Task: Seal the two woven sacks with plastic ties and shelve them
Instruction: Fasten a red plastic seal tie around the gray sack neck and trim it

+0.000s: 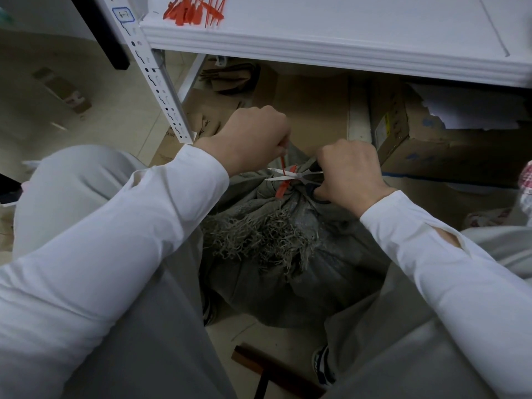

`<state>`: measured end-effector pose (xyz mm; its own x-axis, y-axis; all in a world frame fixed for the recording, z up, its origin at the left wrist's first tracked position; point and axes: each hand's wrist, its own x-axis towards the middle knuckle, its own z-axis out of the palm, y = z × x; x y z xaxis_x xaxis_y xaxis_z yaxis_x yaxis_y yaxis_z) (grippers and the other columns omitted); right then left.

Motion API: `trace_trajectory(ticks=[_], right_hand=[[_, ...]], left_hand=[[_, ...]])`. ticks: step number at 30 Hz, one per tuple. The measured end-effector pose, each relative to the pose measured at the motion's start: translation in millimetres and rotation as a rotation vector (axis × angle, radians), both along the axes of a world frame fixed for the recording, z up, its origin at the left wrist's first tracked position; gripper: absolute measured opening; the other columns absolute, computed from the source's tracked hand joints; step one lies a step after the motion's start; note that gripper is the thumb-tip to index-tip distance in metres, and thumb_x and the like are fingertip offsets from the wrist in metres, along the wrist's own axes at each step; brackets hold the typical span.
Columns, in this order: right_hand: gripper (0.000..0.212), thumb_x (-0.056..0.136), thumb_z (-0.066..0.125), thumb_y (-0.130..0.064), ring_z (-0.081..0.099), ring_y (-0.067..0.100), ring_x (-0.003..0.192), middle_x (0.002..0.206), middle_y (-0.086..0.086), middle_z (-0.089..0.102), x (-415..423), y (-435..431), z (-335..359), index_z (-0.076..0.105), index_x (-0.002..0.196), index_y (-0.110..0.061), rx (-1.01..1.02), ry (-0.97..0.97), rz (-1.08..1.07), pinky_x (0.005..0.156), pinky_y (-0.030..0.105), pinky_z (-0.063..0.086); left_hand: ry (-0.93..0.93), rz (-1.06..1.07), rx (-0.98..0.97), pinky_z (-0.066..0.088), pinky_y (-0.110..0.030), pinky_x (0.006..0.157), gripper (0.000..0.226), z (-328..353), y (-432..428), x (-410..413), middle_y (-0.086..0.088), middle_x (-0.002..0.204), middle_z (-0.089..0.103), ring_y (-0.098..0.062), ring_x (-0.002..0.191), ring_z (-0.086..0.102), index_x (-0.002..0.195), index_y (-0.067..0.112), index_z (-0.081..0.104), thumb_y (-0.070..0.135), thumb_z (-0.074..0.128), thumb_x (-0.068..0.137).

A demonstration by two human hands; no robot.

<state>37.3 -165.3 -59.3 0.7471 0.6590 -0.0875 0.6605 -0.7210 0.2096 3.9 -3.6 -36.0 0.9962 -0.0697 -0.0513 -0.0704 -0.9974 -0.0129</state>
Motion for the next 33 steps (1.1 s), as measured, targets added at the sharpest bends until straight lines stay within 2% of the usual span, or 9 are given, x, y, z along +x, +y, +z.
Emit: trace_trajectory(ticks=[4,8,13,19,22,27,33], right_hand=[[0.032,0.071,0.075,-0.034,0.042,0.027,0.065,0.060,0.001,0.028,1.0,-0.4,1.6,0.048,0.077,-0.017,0.011,0.011,0.015,0.058,0.030,0.032],[0.032,0.071,0.076,-0.032,0.041,0.027,0.064,0.060,0.001,0.029,2.5,-1.0,1.6,0.049,0.075,-0.016,0.021,0.017,0.024,0.058,0.030,0.031],[0.032,0.070,0.076,-0.028,0.041,0.027,0.065,0.060,0.002,0.027,3.7,-1.4,2.1,0.047,0.071,-0.014,0.024,0.026,0.054,0.059,0.031,0.032],[0.043,0.069,0.077,-0.027,0.042,0.027,0.063,0.059,0.002,0.030,4.3,-0.7,0.2,0.037,0.060,-0.015,0.010,0.026,0.076,0.058,0.031,0.033],[0.044,0.071,0.077,-0.031,0.042,0.028,0.064,0.058,0.002,0.029,4.7,-1.1,-2.3,0.037,0.060,-0.016,0.014,0.020,0.080,0.058,0.031,0.033],[0.035,0.075,0.071,-0.043,0.044,0.028,0.064,0.058,0.001,0.030,5.0,-5.3,-5.4,0.050,0.072,-0.016,0.054,0.024,0.056,0.057,0.031,0.032],[0.039,0.072,0.069,-0.050,0.044,0.028,0.063,0.059,0.000,0.033,3.2,-4.6,-6.9,0.047,0.070,-0.018,0.065,0.040,0.017,0.057,0.029,0.031]], left_hand=[[0.001,0.002,0.014,0.047,-0.036,0.064,0.014,-0.8,0.8,0.1,-0.005,0.093,0.066,-0.028,0.082,0.062,0.092,0.018,0.067,0.024,0.056,0.095],[0.002,0.004,0.028,0.052,-0.038,0.066,0.015,-2.5,1.7,0.6,-0.006,0.091,0.065,-0.029,0.080,0.063,0.092,0.017,0.068,0.023,0.055,0.095],[0.008,0.006,0.052,0.047,-0.036,0.063,0.014,-3.6,2.0,2.0,-0.007,0.093,0.066,-0.029,0.081,0.063,0.093,0.016,0.068,0.023,0.055,0.095],[0.008,0.009,0.084,0.045,-0.036,0.062,0.016,-4.2,1.3,2.9,-0.009,0.095,0.064,-0.031,0.082,0.062,0.095,0.016,0.068,0.023,0.054,0.095],[0.000,0.008,0.090,0.045,-0.036,0.062,0.017,-4.2,1.5,3.1,-0.009,0.096,0.065,-0.031,0.083,0.062,0.096,0.016,0.068,0.024,0.053,0.096],[-0.012,-0.026,0.043,0.043,-0.034,0.063,0.014,-1.6,0.8,2.1,-0.004,0.098,0.067,-0.027,0.086,0.063,0.094,0.020,0.068,0.026,0.056,0.095],[-0.059,-0.092,0.010,0.043,-0.034,0.065,0.017,-1.9,-2.5,0.6,-0.002,0.101,0.066,-0.026,0.089,0.063,0.097,0.021,0.068,0.028,0.053,0.096]])
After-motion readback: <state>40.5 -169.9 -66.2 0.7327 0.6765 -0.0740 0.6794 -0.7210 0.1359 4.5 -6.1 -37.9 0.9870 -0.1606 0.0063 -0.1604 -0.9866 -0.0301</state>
